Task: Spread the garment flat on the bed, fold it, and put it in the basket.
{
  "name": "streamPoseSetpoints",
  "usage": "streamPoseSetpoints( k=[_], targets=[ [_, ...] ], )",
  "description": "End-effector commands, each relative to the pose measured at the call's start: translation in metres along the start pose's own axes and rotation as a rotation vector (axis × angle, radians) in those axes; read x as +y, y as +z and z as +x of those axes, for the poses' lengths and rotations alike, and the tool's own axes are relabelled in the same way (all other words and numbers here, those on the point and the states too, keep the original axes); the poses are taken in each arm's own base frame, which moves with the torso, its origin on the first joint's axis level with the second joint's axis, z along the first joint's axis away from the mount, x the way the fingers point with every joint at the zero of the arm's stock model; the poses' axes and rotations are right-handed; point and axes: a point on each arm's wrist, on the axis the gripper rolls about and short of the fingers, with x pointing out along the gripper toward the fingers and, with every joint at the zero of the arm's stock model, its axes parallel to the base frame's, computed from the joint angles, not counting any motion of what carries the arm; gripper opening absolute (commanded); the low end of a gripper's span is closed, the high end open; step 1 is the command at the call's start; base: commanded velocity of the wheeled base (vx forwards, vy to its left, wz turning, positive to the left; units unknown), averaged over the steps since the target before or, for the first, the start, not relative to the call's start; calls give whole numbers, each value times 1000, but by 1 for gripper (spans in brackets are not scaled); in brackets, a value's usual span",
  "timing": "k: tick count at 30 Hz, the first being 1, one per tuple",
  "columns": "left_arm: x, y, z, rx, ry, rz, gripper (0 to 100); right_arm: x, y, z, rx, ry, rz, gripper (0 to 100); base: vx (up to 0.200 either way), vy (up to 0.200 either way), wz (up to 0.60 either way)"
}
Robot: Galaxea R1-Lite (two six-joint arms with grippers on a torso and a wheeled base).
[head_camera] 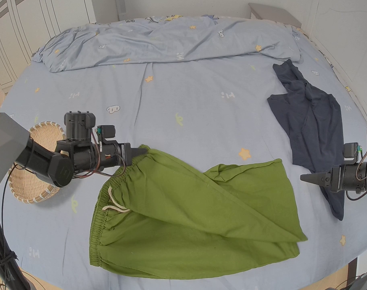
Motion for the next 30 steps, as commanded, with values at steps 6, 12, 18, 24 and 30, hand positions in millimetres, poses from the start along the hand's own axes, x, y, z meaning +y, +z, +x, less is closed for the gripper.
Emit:
streamPoseSetpoints(
  k=[6,12,18,24,30],
  targets=[
    [0,42,-61,-184,50,-19,0,-9,-8,12,57,-4,38,100,0,0,0],
    [-1,37,-56,-167,42,-20,0,-16,-18,23,115,0,74,100,0,0,0],
    [0,31,-53,-149,42,-23,0,-35,-30,45,197,-14,140,100,0,0,0],
    [-4,20,-49,-112,33,2,0,-55,-39,59,221,-15,195,100,0,0,0],
    [-4,19,-49,-107,34,12,0,-57,-41,63,226,8,207,100,0,0,0]
  ],
)
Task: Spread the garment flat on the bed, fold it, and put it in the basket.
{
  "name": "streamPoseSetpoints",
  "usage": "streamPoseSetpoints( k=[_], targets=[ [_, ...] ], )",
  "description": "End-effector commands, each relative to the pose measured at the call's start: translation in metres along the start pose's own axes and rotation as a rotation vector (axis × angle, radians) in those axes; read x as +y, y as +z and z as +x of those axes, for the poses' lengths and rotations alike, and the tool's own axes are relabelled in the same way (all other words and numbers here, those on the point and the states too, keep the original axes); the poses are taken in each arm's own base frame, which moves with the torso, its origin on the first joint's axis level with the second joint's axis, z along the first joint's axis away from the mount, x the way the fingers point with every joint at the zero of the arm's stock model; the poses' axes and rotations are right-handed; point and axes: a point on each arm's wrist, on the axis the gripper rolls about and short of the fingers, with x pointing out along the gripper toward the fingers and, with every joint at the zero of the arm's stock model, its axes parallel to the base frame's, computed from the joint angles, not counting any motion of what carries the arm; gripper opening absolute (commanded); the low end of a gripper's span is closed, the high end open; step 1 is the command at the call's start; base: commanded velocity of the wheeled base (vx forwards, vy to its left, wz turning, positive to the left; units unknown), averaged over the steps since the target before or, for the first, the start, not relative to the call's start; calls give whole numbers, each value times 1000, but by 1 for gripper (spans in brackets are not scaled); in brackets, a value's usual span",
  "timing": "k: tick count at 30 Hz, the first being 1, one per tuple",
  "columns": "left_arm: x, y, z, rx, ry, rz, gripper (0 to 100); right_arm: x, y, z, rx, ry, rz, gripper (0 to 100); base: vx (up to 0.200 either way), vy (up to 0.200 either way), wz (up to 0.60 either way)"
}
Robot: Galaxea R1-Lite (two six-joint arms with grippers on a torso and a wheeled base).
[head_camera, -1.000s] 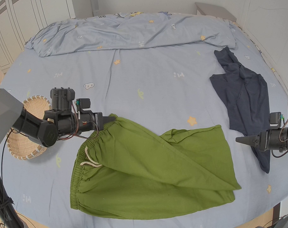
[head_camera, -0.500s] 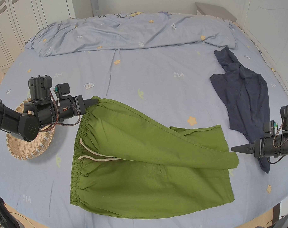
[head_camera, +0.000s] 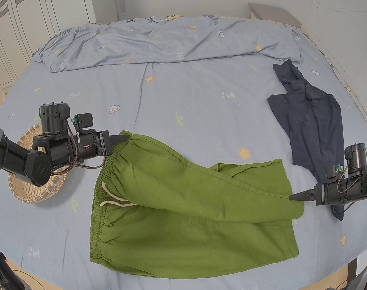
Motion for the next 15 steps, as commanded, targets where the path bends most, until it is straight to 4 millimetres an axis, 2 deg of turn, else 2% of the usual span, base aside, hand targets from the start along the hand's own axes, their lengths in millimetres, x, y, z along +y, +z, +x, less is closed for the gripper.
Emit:
streamPoseSetpoints(
  k=[1,13,14,15],
  targets=[
    [0,-1,0,3,-1,-1,0,-7,-4,11,42,2,31,100,0,0,0],
    [2,0,-1,-2,5,-1,0,-8,-6,18,24,55,24,100,0,0,0],
    [2,1,-1,-3,5,-1,0,-8,-6,18,23,58,24,0,0,0,0],
    [3,0,0,1,6,-3,0,-8,-6,18,23,60,24,0,0,0,0]
  ],
)
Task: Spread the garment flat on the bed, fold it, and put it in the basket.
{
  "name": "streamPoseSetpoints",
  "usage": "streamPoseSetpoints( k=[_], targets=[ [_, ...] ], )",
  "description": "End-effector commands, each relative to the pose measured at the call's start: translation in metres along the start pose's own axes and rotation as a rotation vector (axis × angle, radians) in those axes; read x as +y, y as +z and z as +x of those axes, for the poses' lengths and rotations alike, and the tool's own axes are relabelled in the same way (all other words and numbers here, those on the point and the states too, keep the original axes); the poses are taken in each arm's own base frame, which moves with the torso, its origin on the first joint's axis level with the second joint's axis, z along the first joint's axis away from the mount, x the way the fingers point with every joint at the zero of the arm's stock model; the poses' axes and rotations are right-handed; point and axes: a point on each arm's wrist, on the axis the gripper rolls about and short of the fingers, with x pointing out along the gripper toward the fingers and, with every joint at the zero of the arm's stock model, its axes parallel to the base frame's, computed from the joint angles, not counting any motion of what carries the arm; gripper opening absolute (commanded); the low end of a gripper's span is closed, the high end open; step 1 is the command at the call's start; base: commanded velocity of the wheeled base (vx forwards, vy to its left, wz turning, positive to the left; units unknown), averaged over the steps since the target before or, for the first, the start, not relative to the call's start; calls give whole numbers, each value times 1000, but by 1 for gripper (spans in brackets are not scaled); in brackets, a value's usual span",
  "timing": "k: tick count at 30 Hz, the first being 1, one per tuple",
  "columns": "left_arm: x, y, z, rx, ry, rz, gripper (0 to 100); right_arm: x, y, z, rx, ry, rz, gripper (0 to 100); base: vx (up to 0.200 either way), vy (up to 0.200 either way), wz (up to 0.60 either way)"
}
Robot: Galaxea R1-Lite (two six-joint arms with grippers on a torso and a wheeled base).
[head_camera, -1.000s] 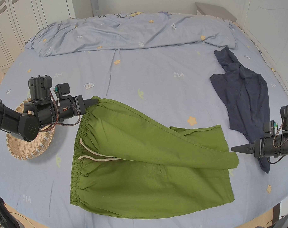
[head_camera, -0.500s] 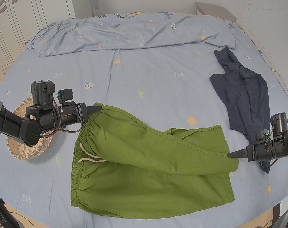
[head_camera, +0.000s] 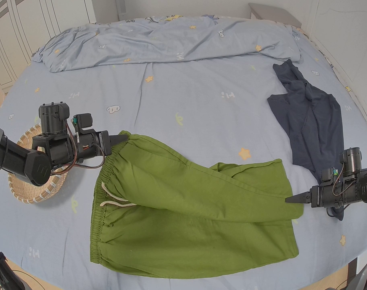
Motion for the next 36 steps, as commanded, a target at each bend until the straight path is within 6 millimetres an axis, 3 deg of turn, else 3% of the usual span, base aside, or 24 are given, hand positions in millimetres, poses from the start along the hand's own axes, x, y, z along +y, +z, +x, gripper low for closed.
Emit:
streamPoseSetpoints(
  k=[1,14,20,21,29,36],
  targets=[
    [3,-1,1,4,4,-4,0,-1,-3,1,8,6,7,0,0,0,0],
    [8,-1,0,0,20,-5,0,2,4,-7,-48,-8,-24,0,0,0,0],
    [13,2,-3,-14,36,-5,0,33,22,-43,-196,-19,-132,0,0,0,0],
    [16,6,-5,-52,49,14,0,53,35,-53,-239,-23,-183,0,0,0,0],
    [31,14,-11,-118,82,33,0,118,88,-70,-297,-123,-292,0,0,0,0],
    [41,19,-15,-137,109,30,0,154,111,-82,-375,-110,-356,0,0,0,0]
  ],
)
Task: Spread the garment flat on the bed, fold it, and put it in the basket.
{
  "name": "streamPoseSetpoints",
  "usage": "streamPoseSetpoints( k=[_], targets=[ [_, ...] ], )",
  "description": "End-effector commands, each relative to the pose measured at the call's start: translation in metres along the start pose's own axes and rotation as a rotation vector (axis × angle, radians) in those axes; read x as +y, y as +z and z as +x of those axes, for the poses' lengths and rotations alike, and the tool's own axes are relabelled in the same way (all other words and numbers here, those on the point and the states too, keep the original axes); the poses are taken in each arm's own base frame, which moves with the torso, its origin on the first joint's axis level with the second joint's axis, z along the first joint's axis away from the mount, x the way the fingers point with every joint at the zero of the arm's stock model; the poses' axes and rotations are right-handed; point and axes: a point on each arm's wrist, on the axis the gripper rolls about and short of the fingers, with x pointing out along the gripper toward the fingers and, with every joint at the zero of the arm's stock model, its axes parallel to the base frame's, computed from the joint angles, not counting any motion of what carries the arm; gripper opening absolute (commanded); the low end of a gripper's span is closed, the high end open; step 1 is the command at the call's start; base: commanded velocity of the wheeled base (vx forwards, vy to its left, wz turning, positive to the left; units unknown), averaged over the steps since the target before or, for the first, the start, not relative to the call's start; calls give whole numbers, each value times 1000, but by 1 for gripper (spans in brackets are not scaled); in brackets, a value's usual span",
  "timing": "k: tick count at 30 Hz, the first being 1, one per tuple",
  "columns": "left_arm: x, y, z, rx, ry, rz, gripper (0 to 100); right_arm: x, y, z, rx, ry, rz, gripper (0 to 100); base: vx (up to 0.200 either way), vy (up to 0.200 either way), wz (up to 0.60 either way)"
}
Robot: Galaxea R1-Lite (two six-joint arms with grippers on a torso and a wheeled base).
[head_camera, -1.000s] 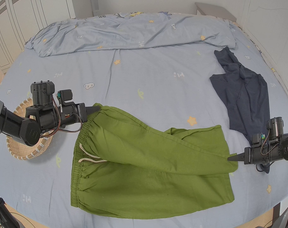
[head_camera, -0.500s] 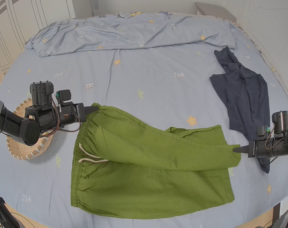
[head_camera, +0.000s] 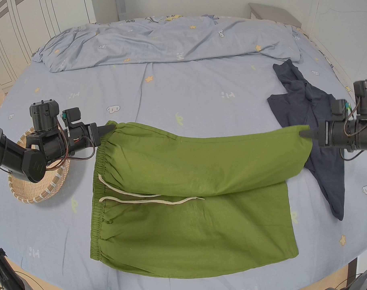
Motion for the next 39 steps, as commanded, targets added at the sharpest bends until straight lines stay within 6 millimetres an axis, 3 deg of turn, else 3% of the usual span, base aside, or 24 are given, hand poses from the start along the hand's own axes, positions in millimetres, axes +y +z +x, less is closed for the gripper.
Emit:
streamPoseSetpoints(
  k=[1,5,7,8,12,26,39],
  targets=[
    [17,5,-4,-29,42,-1,0,40,37,-14,-101,27,-81,0,0,0,0],
    [23,8,-5,-40,58,-2,0,42,49,11,-106,-31,-96,0,0,0,0],
    [24,8,-5,-39,60,-3,0,42,49,11,-106,-32,-96,0,0,0,0],
    [26,9,-6,-44,66,-4,0,41,61,24,-124,-43,-100,0,0,0,0],
    [33,8,-4,-44,79,-8,0,34,74,46,-142,-57,-95,0,0,0,0],
    [58,17,5,-79,112,1,0,18,88,112,-158,-139,-101,0,0,0,0],
    [63,16,12,-79,113,2,0,14,106,136,-257,-170,-137,0,0,0,0]
  ],
)
